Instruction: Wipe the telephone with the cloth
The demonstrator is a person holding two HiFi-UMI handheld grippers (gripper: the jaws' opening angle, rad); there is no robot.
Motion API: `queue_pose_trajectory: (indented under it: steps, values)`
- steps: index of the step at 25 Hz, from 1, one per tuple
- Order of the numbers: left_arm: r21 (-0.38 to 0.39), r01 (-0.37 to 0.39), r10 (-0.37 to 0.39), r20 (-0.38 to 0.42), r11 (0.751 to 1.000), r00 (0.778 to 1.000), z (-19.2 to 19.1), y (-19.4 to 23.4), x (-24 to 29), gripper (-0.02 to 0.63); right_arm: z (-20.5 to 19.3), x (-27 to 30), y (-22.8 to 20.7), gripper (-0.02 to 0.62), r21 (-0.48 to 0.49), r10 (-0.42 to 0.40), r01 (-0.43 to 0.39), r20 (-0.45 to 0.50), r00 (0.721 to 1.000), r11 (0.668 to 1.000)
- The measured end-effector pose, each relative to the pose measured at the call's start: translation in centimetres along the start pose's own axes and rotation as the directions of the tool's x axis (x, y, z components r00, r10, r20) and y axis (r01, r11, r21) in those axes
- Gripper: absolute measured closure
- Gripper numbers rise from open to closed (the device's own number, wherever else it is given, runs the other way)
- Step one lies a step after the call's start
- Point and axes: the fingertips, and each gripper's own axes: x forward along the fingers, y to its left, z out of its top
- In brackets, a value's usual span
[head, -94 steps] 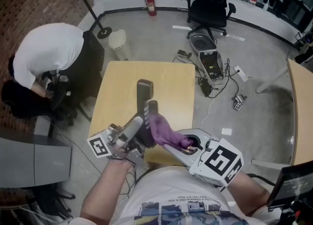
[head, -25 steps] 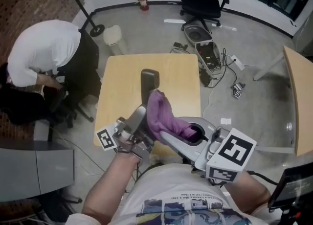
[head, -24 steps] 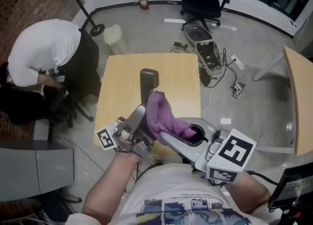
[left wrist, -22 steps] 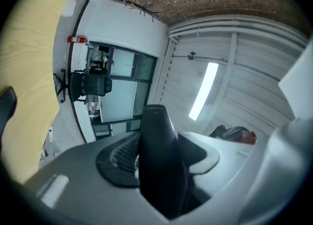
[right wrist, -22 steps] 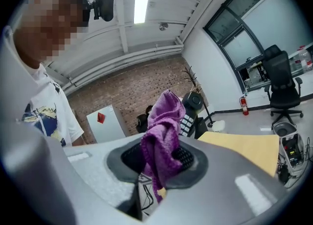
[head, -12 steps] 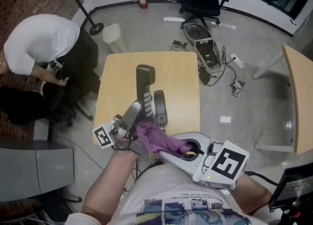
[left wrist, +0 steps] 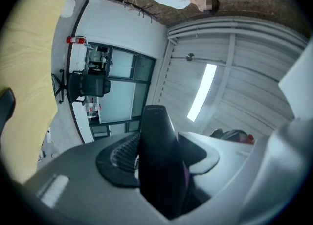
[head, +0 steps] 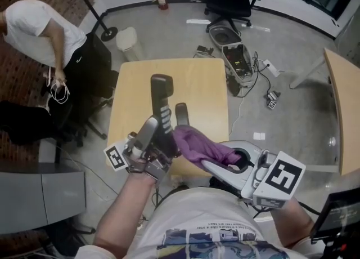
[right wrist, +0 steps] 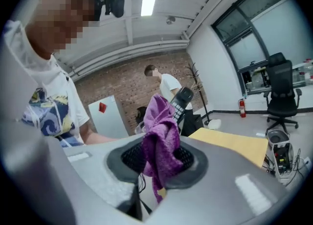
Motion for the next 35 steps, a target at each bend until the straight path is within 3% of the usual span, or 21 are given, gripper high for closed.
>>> queue_pose_trajectory:
  steps: [4, 11, 17, 21, 24, 27, 30, 35]
  values:
    - [-0.015, 0.005, -0.006, -0.009, 1.0, 1.0, -0.2, -0.3, 0.4, 0.348, 0.9, 1.0, -2.7, 0.509, 0.037, -0.075, 0.074, 0.018, 0.997, 0.997]
    - [-0.01, -0.005, 0.005, -0.01, 1.0, 1.0, -0.4, -0.5, 0.5, 0.348, -1.9, 2.9, -0.8, 0.51, 0.094, -0.008, 0.012, -0.04, 0.999, 0.995]
    - [0.008, -0.03, 0.029, 0.01, 1.0, 1.0, 0.0, -0.6, 0.0, 0.348, -4.6, 2.5, 0.9, 0.509, 0.088, 0.039, -0.03, -0.106, 0.994, 0.996]
    - [0.043, -0.069, 0.069, 0.012, 0.997, 0.998, 0.2, 0.1, -0.4, 0.348, -6.8, 1.6, 0.9, 0.511, 0.034, 0.04, -0.035, -0.171, 0.985, 0.999]
    - [0.111, -0.141, 0.142, 0.002, 0.984, 0.99, 0.5, 1.2, -1.4, 0.348, -8.6, 0.6, -0.9, 0.511, 0.025, -0.027, 0.032, -0.192, 0.981, 0.999]
    - [0.189, -0.256, 0.261, -0.001, 0.948, 0.965, 0.2, 3.0, -3.2, 0.348, -10.4, -1.0, -3.4, 0.509, 0.047, -0.121, 0.132, -0.184, 0.975, 0.99]
    - [0.255, -0.371, 0.382, 0.007, 0.893, 0.924, -0.5, 5.1, -4.9, 0.348, -11.6, -2.8, -5.6, 0.509, 0.053, -0.203, 0.215, -0.171, 0.964, 0.975]
    - [0.326, -0.569, 0.585, 0.057, 0.755, 0.809, -0.8, 9.6, -7.1, 0.347, -12.0, -5.4, -9.6, 0.509, 0.099, -0.276, 0.292, -0.149, 0.949, 0.951]
